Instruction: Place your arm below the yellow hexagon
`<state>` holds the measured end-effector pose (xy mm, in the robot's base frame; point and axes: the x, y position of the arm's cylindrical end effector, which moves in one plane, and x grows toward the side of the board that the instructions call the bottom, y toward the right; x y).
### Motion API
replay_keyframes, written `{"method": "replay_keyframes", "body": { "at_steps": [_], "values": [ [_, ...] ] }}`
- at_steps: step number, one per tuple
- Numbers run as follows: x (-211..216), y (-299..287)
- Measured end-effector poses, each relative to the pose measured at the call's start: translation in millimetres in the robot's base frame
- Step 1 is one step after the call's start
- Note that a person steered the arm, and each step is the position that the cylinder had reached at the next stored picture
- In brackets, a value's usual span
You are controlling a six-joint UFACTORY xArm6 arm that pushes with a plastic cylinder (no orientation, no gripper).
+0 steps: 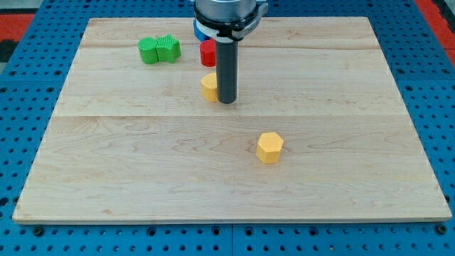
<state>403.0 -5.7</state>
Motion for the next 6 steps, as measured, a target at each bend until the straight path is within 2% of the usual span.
{"method": "replay_keyframes", "body": {
  "at_steps": [1, 2, 3, 4, 5, 6],
  "values": [
    [-12.2, 3.9],
    [3.1, 75.4],
    [60.4, 119.5],
    [134.1, 124.4],
    [143.0, 79.0],
    [102.6, 56.1]
  ]
}}
